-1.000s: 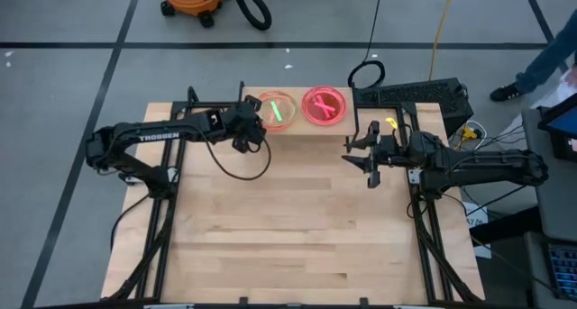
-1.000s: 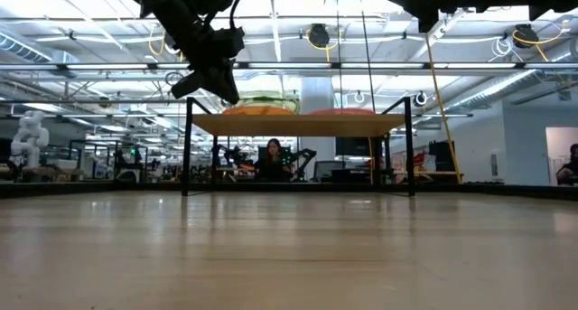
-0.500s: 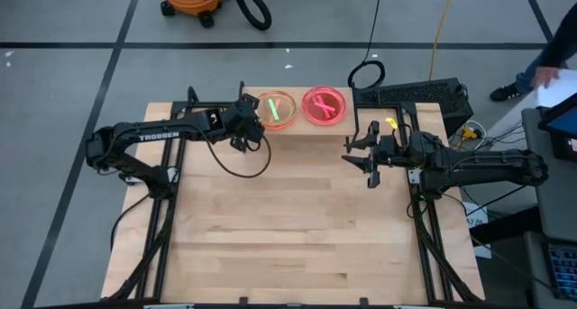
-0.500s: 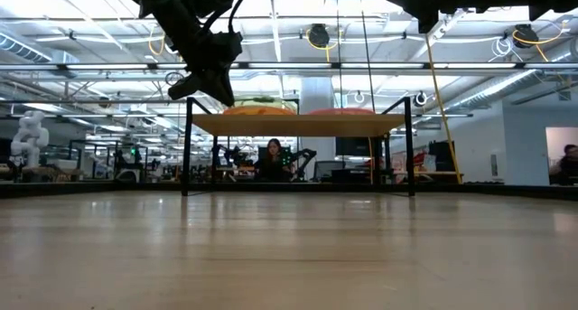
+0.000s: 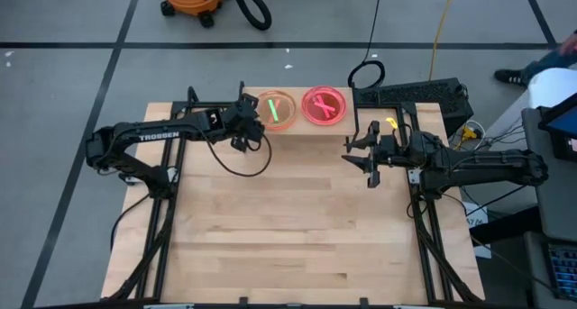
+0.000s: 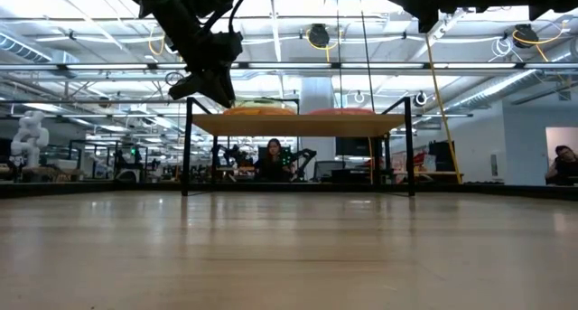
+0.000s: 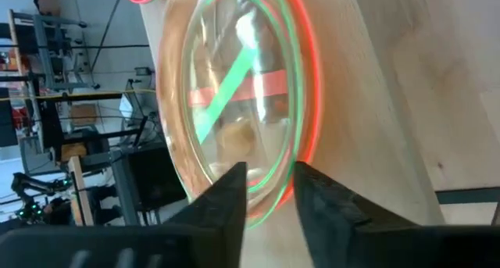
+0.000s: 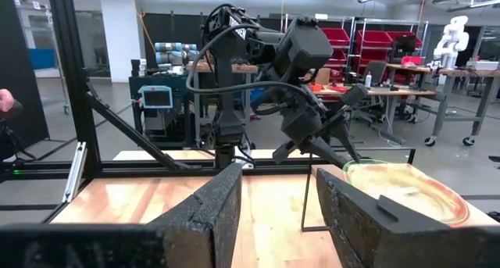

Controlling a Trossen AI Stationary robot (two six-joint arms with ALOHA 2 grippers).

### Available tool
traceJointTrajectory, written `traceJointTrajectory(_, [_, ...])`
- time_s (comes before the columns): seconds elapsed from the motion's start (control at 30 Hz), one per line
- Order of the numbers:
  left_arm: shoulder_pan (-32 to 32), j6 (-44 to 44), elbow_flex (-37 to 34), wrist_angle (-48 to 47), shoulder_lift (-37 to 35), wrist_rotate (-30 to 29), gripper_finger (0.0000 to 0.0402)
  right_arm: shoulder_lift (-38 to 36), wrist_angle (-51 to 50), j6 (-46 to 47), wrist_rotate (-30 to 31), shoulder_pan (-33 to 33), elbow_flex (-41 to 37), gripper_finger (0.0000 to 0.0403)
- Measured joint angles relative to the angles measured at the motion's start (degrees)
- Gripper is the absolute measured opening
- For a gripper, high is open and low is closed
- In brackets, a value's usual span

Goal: Place and stack plates onto a shelf
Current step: Stack the green plate on top of the pink plate on the shelf, then return to Home Position

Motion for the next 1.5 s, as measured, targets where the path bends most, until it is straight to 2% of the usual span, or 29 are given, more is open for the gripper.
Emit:
traceJointTrajectory(0.1, [0.00, 0.17, -0.01, 0.82, 0.00, -0.53, 0.0146, 0.00, 0.01, 0.01, 0.00, 0.00, 0.00, 0.0148])
traceJointTrajectory(0.2, [-0.21, 0.23, -0.02, 1.19, 0.00, -1.43, 0.0165, 0.00, 0.01, 0.01, 0.02, 0.00, 0.00, 0.0148])
traceJointTrajectory(0.33, [-1.10, 1.49, -0.02, 1.52, -0.16, -4.40, 0.0170, -0.31, -0.02, -0.01, 0.01, -0.02, 0.00, 0.0148])
traceJointTrajectory(0.5, [-2.61, 1.52, -0.03, 1.84, -1.65, -4.63, 0.0170, -1.98, 0.01, 0.01, 0.00, -0.02, 0.00, 0.0148])
traceJointTrajectory(0.77, [-5.34, -0.84, -0.02, 1.87, -8.31, -4.41, 0.0170, -4.42, 0.01, 0.01, -0.05, -0.02, 0.00, 0.0148])
traceJointTrajectory(0.9, [-6.13, -8.20, -0.02, 1.81, -14.02, 0.84, 0.0170, -5.51, -0.26, 0.76, -0.31, 0.00, 0.00, 0.0148])
traceJointTrajectory(1.07, [-6.23, -29.38, -0.02, 1.90, -22.26, 13.23, 0.0169, -8.10, -5.65, 0.55, -1.27, 0.00, 0.00, 0.0148])
traceJointTrajectory(1.17, [-6.25, -41.15, 0.00, -0.14, -26.23, 17.94, 0.0150, -9.90, -12.86, 0.17, 2.90, 0.00, 0.00, 0.0148])
traceJointTrajectory(1.3, [-8.04, -46.32, -0.93, -2.31, -30.68, 24.49, 0.0085, -12.16, -21.06, -0.17, 7.29, 0.00, 0.00, 0.0133])
traceJointTrajectory(1.4, [-10.66, -48.24, -4.68, -0.52, -34.85, 25.67, 0.0024, -14.03, -22.07, -0.03, 7.13, 0.11, -0.89, 0.0095])
traceJointTrajectory(1.5, [-12.83, -50.09, -11.11, 4.58, -40.28, 25.58, 0.0006, -16.65, -20.30, -0.66, 7.12, 0.91, -3.70, 0.0036])
